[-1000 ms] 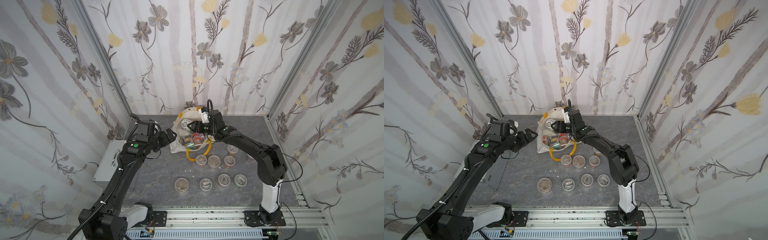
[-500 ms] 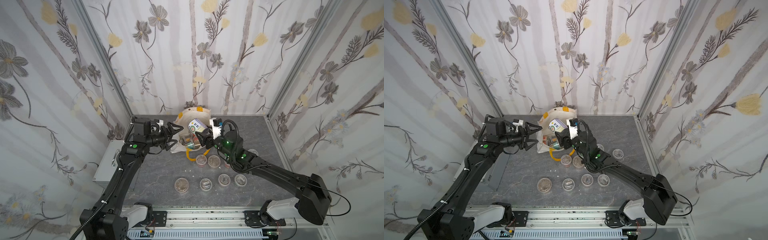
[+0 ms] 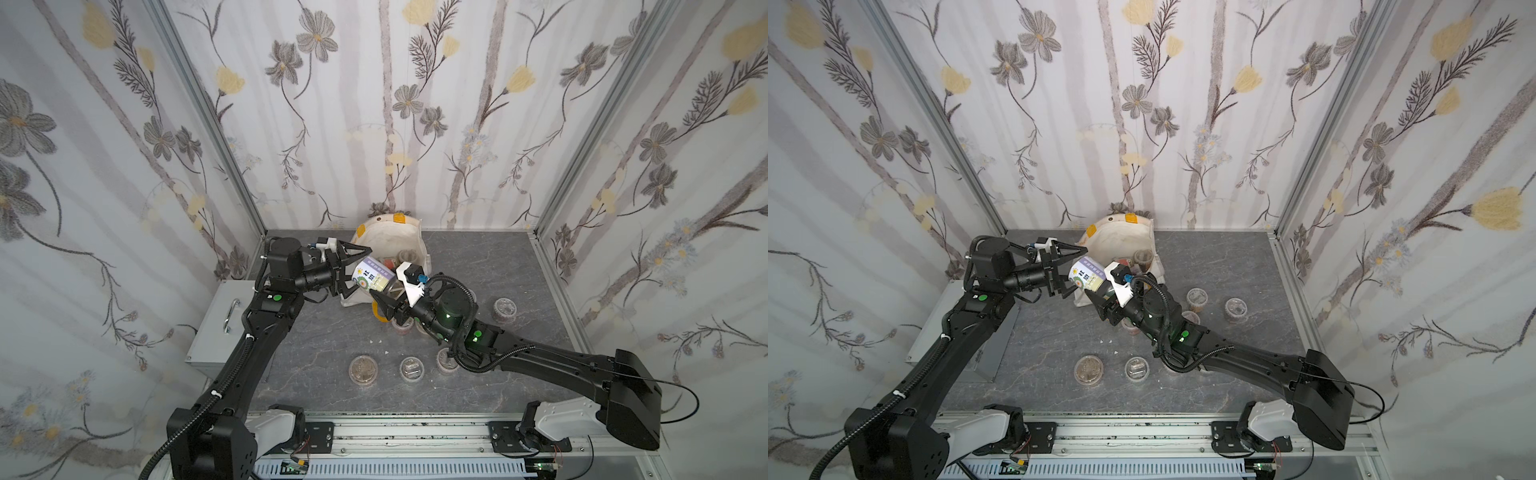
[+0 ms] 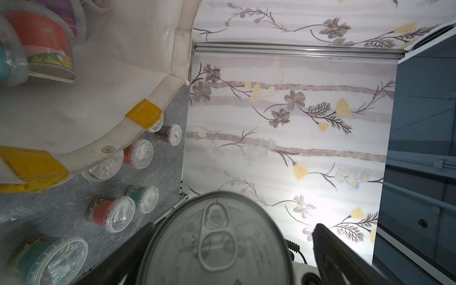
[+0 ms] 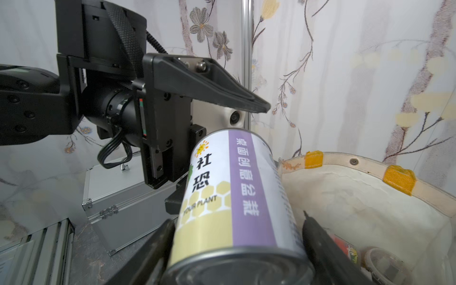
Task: Take out the seed jars from the canvas bag
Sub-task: Place the seed jar at the center of the board.
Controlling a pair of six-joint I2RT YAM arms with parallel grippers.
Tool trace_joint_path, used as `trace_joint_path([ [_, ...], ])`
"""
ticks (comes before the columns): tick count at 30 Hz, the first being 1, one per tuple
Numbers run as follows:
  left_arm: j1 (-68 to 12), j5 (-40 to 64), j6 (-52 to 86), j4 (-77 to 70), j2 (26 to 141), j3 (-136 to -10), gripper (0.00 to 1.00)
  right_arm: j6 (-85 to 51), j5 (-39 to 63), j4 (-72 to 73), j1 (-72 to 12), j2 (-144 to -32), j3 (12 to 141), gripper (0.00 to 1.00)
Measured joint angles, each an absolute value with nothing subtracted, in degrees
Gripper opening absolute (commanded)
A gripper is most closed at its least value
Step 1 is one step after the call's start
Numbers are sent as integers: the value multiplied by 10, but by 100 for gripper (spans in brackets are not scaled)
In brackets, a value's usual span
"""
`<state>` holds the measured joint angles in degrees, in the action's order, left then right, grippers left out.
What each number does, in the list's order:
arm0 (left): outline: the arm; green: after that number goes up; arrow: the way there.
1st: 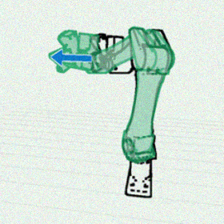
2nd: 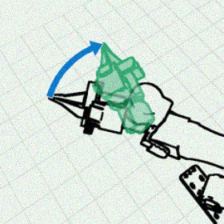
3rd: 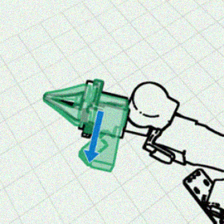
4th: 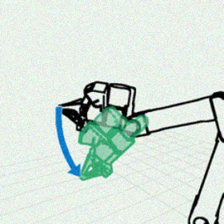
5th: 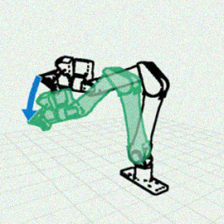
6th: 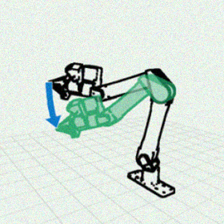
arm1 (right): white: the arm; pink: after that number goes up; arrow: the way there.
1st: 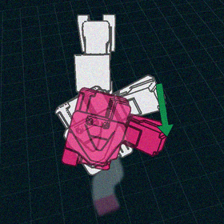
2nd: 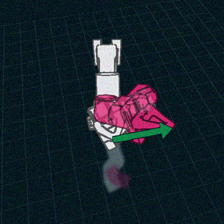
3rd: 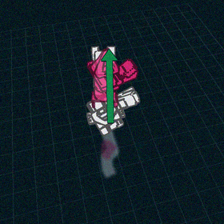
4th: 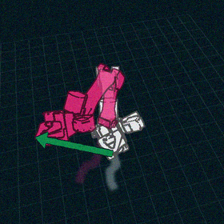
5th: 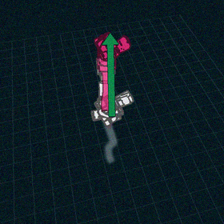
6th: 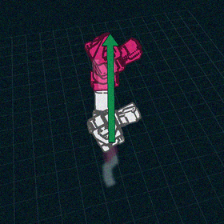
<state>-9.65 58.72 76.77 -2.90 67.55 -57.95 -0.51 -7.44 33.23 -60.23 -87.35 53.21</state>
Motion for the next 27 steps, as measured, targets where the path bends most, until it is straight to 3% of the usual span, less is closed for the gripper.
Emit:
trace_joint_path([
  [10, -95, 599, 749, -13, 670, -567, 86, 34, -109, 363, -619, -923, 566, 61],
  [14, -88, 597, 722, 23, 668, -567, 68, 41, -110, 371, -620, -934, 567, 63],
  [22, -77, 561, 623, 125, 639, -587, 67, 39, -102, 394, -627, -942, 556, 81],
  [27, -55, 470, 562, 185, 627, -576, 68, 30, -118, 393, -625, -902, 506, 93],
])
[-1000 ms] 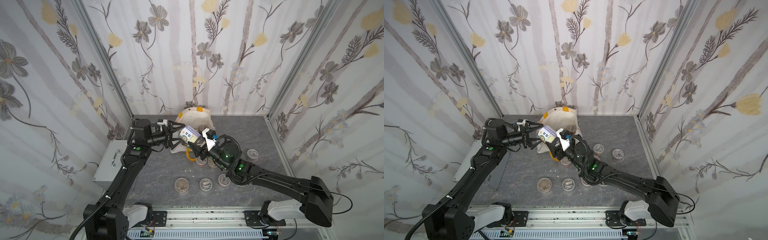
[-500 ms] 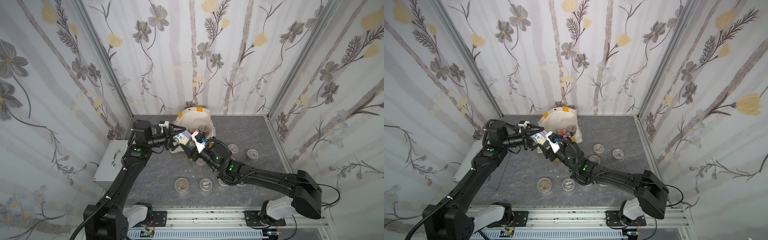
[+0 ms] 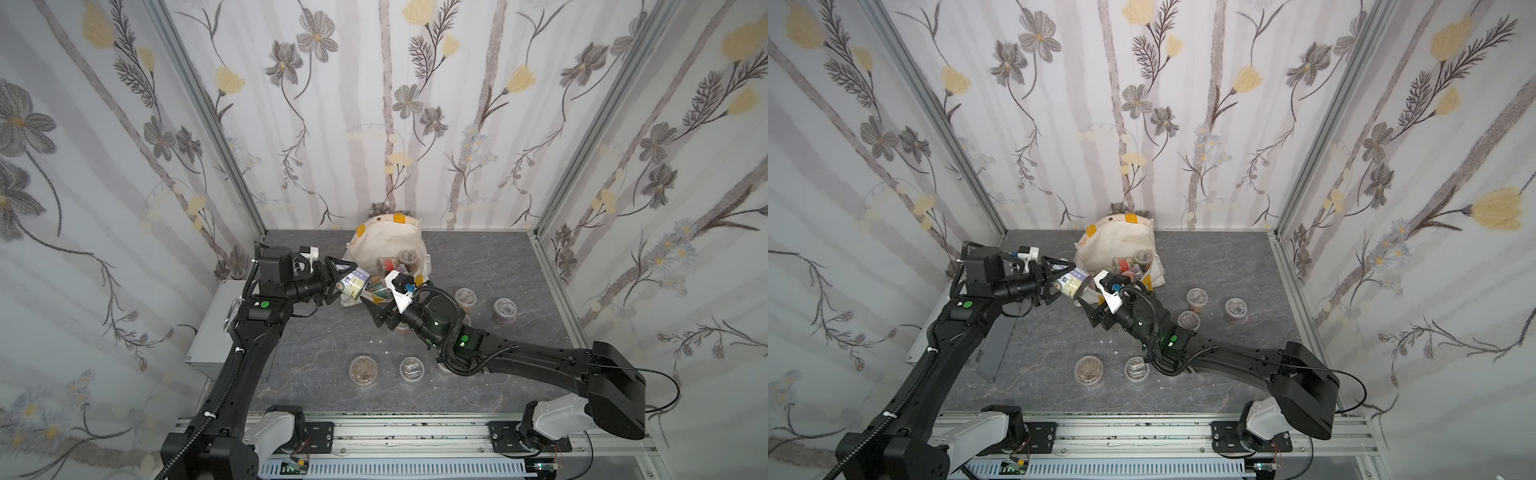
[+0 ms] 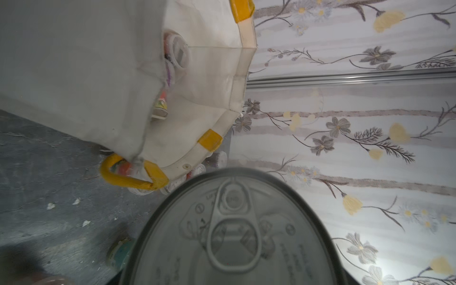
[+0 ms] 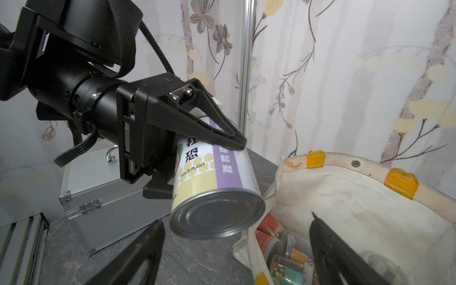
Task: Take out the seed jars from the canvas bag
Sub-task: Place the seed jar at the center of the board.
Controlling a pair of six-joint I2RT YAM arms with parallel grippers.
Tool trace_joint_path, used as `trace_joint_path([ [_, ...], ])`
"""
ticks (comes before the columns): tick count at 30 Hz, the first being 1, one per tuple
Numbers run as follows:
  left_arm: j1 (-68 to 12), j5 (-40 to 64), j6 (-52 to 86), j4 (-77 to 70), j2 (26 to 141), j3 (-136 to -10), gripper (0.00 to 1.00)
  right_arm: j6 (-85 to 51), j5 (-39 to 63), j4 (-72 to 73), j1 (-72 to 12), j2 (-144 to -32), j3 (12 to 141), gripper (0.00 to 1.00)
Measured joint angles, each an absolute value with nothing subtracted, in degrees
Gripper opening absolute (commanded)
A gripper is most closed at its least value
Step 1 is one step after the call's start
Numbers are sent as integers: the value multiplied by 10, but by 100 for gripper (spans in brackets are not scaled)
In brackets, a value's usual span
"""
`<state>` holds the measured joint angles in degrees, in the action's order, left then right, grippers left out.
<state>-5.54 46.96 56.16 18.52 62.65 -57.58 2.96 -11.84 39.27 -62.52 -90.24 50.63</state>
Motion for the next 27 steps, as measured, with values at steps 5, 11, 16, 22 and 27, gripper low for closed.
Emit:
trace_joint_path([
  [5, -52, 314, 474, 256, 596, -524, 68, 10, -143, 396, -626, -854, 460, 100],
  [11, -58, 105, 389, 302, 541, -431, 67, -24, -186, 391, -610, -836, 453, 100],
  [16, -104, -37, 356, 276, 521, -351, 67, -55, -200, 377, -592, -848, 475, 100],
  [22, -217, -146, 330, 197, 550, -301, 67, -87, -199, 369, -585, -867, 496, 100],
  [27, -252, -191, 337, 166, 541, -254, 67, -112, -199, 365, -572, -875, 509, 100],
])
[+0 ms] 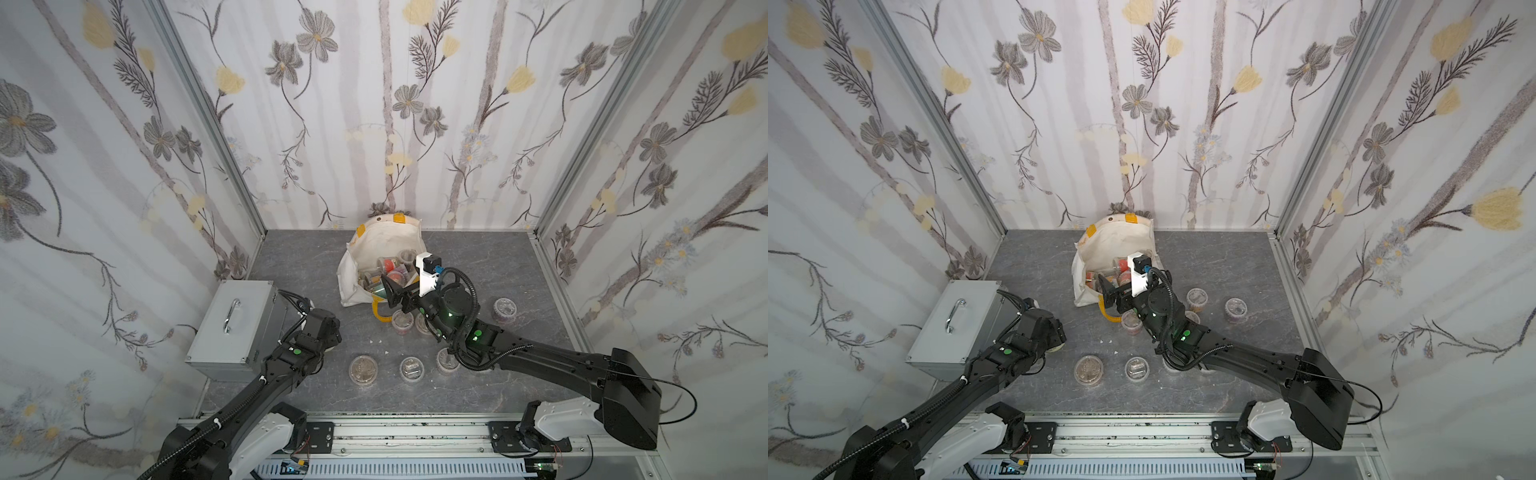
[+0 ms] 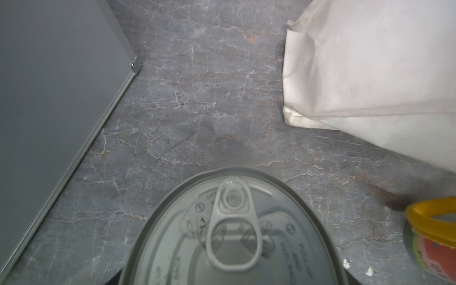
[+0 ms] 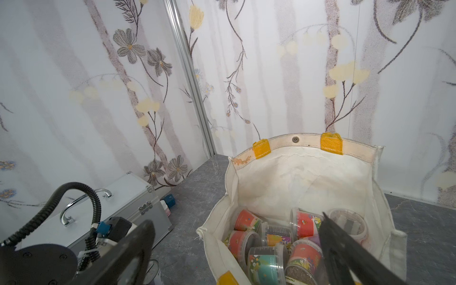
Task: Take out the seed jars from the canvas bag
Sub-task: Place the seed jar at the center of the board.
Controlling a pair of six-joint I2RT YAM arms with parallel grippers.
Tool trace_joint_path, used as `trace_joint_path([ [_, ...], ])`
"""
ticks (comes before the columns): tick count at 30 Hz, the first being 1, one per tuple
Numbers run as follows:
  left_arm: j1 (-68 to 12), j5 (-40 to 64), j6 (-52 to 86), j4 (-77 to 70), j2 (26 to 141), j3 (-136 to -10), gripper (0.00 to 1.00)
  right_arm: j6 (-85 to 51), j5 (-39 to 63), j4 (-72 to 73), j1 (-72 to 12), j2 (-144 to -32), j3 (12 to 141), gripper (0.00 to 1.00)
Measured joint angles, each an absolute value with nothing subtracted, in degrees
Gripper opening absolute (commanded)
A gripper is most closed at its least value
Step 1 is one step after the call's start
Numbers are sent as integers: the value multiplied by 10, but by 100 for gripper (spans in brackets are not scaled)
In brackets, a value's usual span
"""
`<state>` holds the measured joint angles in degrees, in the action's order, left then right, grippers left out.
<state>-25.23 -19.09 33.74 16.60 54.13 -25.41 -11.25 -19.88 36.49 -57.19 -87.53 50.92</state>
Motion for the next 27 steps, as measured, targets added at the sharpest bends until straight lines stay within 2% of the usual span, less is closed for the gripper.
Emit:
trace_joint_path([
  [6, -310, -198, 353, 146, 524, -206, 69, -134, -196, 348, -553, -880, 511, 100],
  [17, -394, -162, 338, 25, 563, -181, 71, -149, -179, 314, -534, -882, 516, 100],
  [27, -419, -118, 302, -7, 619, -202, 98, -150, -174, 301, -522, -882, 525, 100],
])
